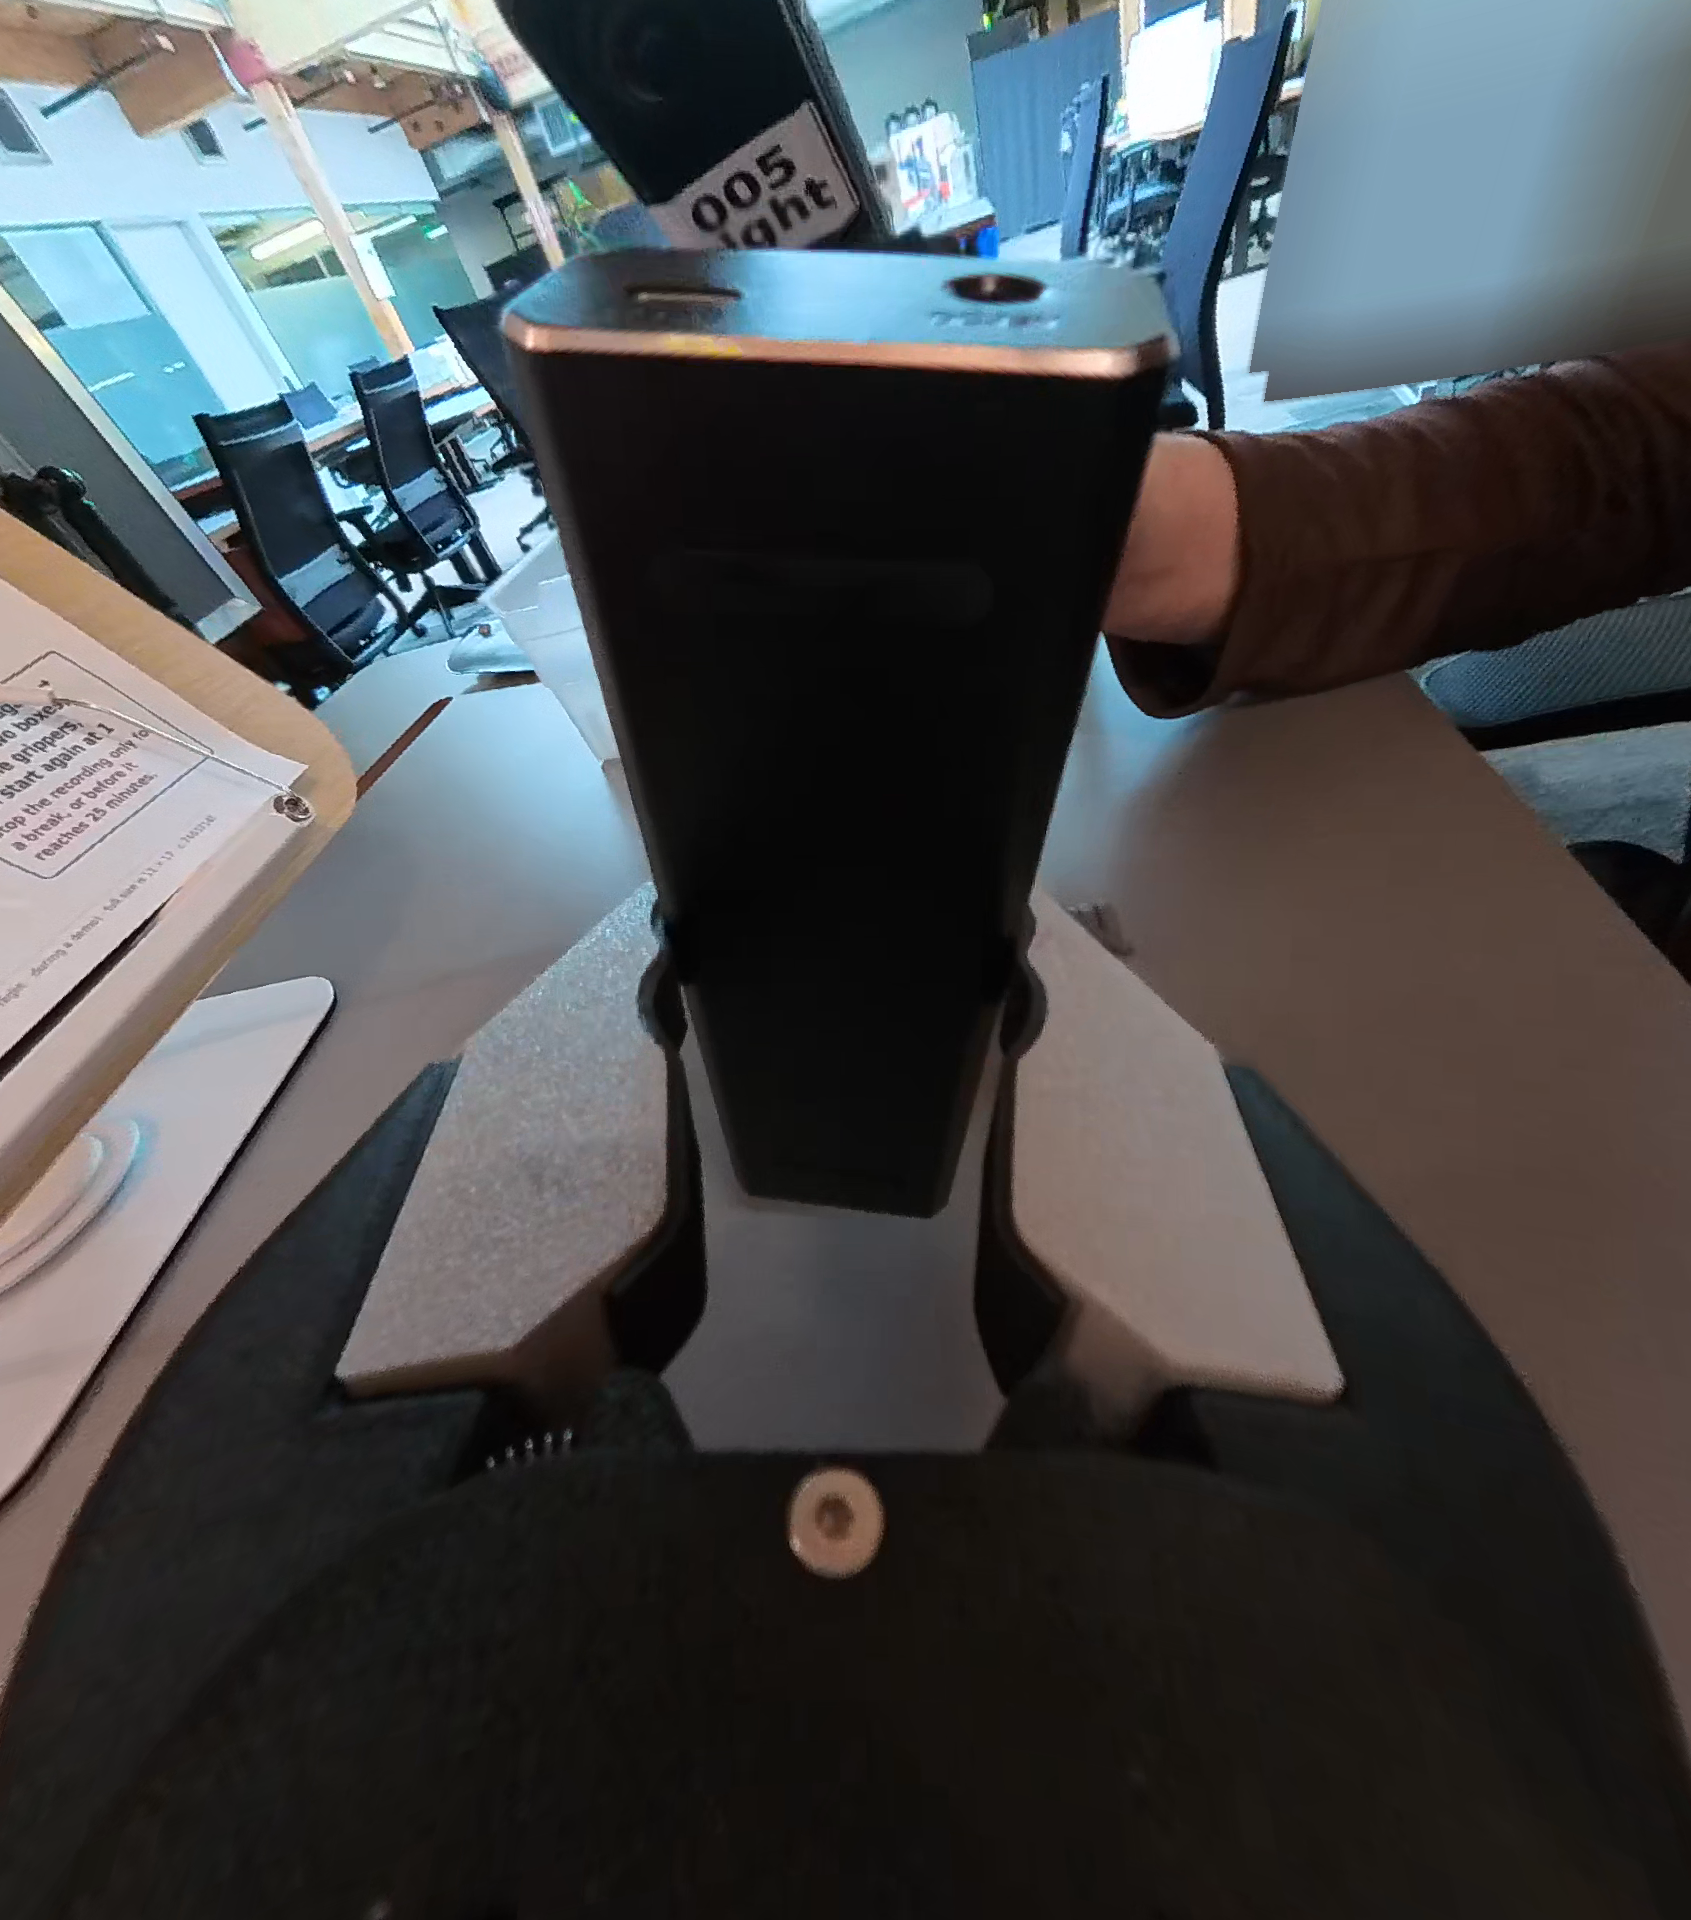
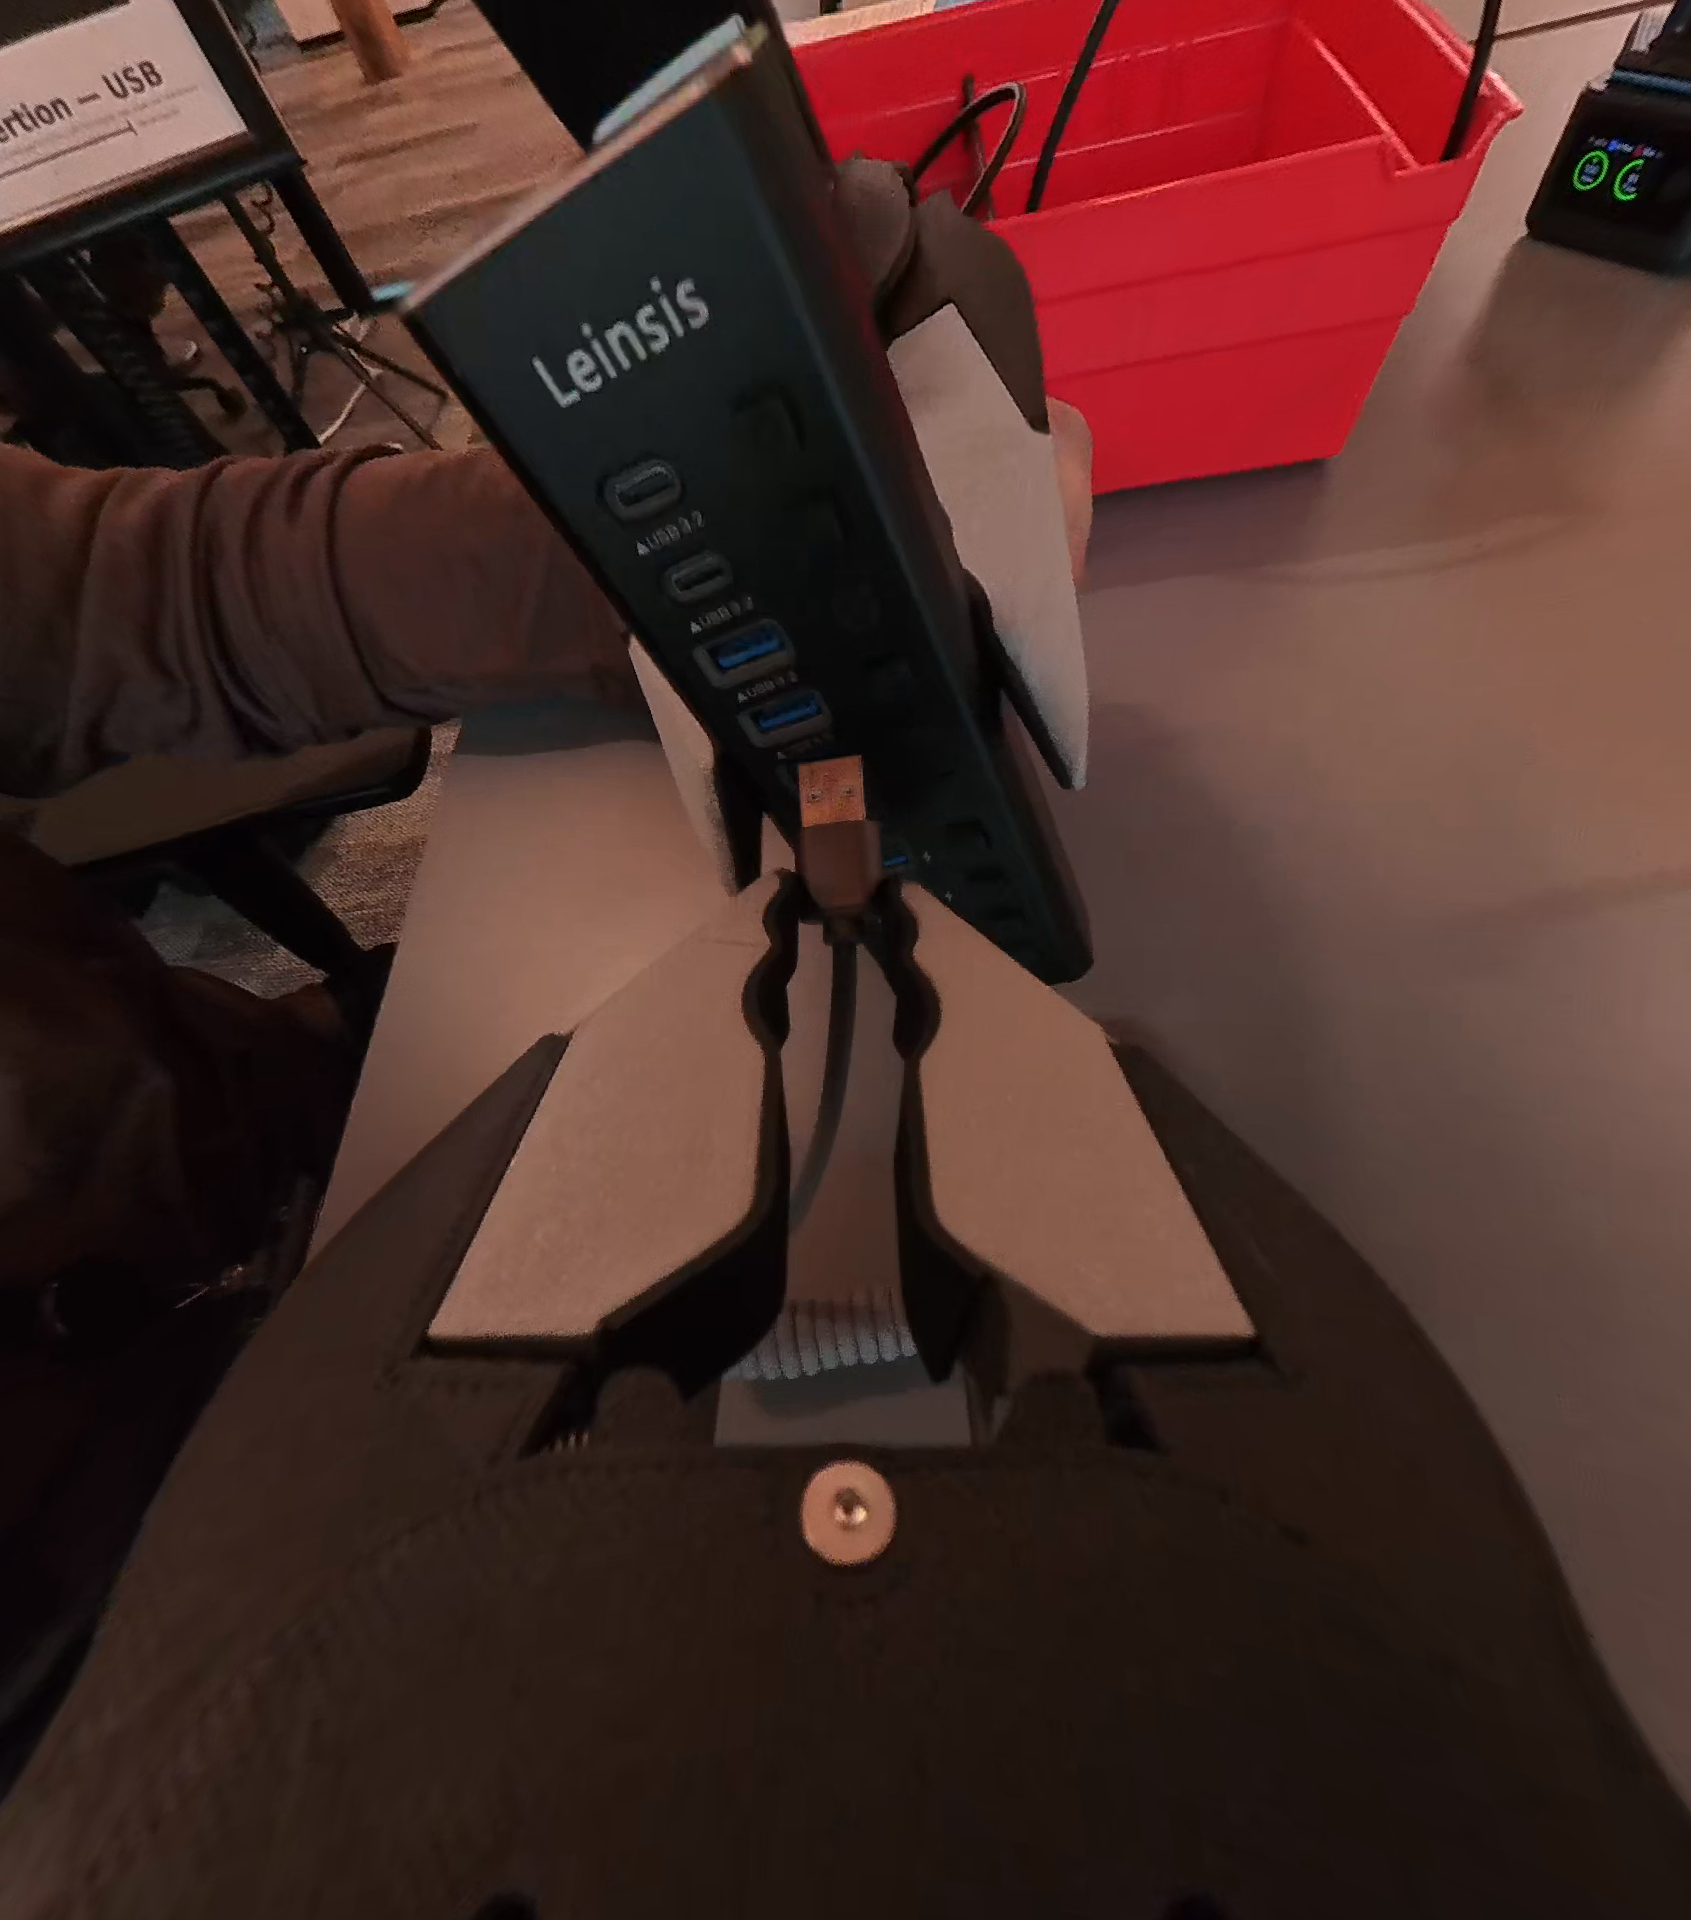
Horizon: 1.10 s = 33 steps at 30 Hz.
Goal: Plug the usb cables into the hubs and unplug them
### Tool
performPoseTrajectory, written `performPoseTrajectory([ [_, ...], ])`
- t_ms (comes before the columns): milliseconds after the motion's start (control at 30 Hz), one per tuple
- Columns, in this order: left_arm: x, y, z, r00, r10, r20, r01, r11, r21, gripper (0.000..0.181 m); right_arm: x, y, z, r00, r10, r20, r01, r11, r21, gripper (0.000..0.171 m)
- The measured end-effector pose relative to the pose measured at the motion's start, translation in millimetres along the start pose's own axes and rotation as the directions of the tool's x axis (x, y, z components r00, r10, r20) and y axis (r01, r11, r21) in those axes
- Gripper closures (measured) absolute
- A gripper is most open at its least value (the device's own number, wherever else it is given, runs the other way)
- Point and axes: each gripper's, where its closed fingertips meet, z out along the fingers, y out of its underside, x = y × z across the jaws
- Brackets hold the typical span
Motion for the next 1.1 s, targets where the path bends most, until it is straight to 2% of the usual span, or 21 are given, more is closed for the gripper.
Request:
performPoseTrajectory([
  [567, 4.9, 9.6, 5.1, 0.995, 0.098, 0.014, -0.095, 0.988, -0.12, 0.122, -1.5, 15.3, 3.0, 1.0, 0.001, -0.015, -0.003, 0.993, -0.114, 0.158],
  [867, 7.1, 19.9, 9.3, 0.984, 0.174, 0.029, -0.162, 0.956, -0.246, 0.122, 2.2, 25.3, 3.0, 0.994, -0.08, -0.071, 0.064, 0.978, -0.2, 0.158],
  [1100, 8.0, 19.0, 9.3, 0.987, 0.158, 0.026, -0.147, 0.958, -0.245, 0.121, 2.2, 21.8, 4.1, 0.982, -0.156, -0.106, 0.132, 0.969, -0.21, 0.159],
])
